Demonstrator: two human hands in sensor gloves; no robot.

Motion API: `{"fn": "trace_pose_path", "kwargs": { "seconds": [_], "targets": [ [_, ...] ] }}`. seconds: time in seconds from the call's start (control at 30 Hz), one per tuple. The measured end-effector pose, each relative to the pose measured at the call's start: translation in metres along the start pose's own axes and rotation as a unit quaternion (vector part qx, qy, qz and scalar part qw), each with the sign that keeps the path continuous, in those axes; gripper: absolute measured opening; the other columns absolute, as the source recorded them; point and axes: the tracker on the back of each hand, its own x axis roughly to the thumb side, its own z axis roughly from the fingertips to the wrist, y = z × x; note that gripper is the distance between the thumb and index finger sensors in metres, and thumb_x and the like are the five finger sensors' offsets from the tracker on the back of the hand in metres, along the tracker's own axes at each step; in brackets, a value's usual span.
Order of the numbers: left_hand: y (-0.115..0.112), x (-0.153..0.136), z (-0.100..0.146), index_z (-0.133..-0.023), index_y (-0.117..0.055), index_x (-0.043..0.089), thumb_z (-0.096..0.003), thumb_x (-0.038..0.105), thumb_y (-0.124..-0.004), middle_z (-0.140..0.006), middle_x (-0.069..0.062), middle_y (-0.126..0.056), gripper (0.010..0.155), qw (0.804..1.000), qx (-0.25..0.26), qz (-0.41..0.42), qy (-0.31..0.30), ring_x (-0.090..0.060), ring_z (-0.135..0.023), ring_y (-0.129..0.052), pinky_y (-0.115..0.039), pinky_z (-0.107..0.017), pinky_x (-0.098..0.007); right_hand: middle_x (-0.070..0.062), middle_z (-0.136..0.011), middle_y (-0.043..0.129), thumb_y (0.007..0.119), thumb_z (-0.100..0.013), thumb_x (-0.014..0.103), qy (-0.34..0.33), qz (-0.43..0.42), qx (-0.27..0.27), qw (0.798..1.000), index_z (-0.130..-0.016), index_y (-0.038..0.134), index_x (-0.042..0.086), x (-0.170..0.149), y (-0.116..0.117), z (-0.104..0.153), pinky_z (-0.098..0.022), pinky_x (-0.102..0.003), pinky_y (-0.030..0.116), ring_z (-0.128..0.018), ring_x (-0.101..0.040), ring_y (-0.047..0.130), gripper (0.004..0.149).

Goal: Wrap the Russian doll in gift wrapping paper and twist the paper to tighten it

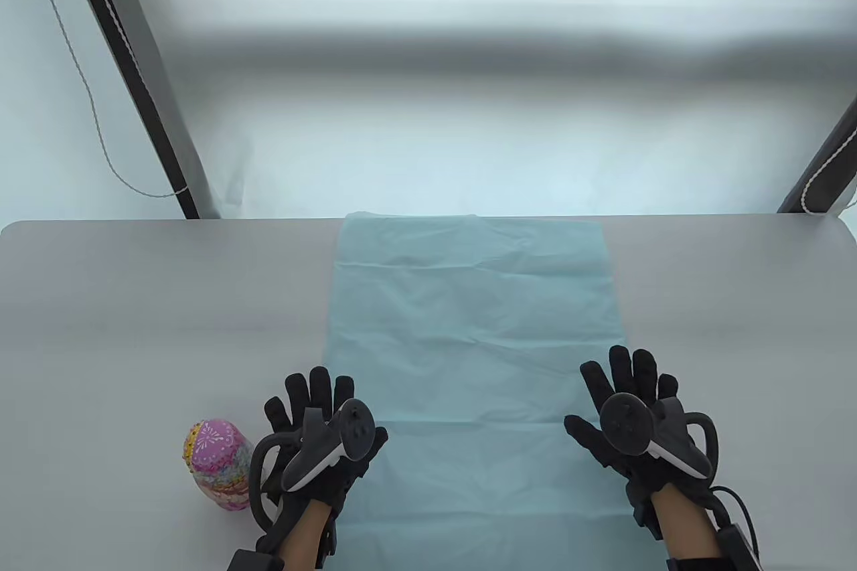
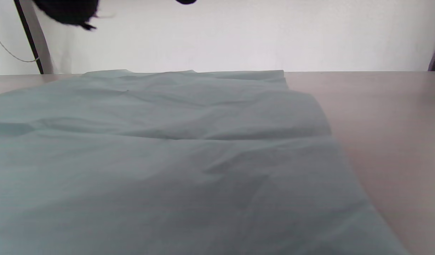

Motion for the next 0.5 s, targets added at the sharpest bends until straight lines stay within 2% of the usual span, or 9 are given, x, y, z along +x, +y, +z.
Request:
{"fn": "trace_pose_path", "kwargs": {
  "seconds": [0.3, 0.37, 0.5],
  "targets": [
    [0.001, 0.002, 0.001, -0.115, -0.011, 0.021, -0.0530, 0.069, -0.052, -0.124, -0.020, -0.001, 0.088, 1.000, -0.005, -0.008, 0.002, -0.051, -0.108, -0.003, -0.009, -0.068, -0.074, -0.030, -0.128, 0.008, 0.063, -0.061, 0.068, -0.001, -0.005, -0.004, 1.000, -0.125, 0.028, 0.021, -0.001, 0.000, 0.000, -0.074, -0.075, 0.022, -0.110, -0.056, 0.009, 0.087],
    [0.007, 0.005, 0.002, -0.116, -0.013, 0.020, -0.0531, 0.068, -0.053, -0.124, -0.020, -0.002, 0.088, 1.000, -0.005, -0.016, 0.005, -0.051, -0.109, -0.003, -0.009, -0.068, -0.073, -0.030, -0.128, 0.008, 0.063, -0.061, 0.068, 0.001, -0.009, -0.002, 1.000, -0.124, 0.028, 0.021, -0.001, 0.000, 0.000, -0.074, -0.075, 0.022, -0.110, -0.056, 0.009, 0.087],
    [0.038, 0.011, 0.010, -0.117, -0.018, 0.021, -0.0538, 0.067, -0.055, -0.127, -0.019, -0.009, 0.086, 0.999, 0.008, -0.036, 0.023, -0.050, -0.111, -0.007, -0.008, -0.069, -0.073, -0.030, -0.128, 0.008, 0.063, -0.061, 0.068, -0.001, -0.014, -0.004, 1.000, -0.125, 0.028, 0.021, -0.002, 0.000, 0.000, -0.074, -0.075, 0.022, -0.110, -0.056, 0.010, 0.087]
  ]
}}
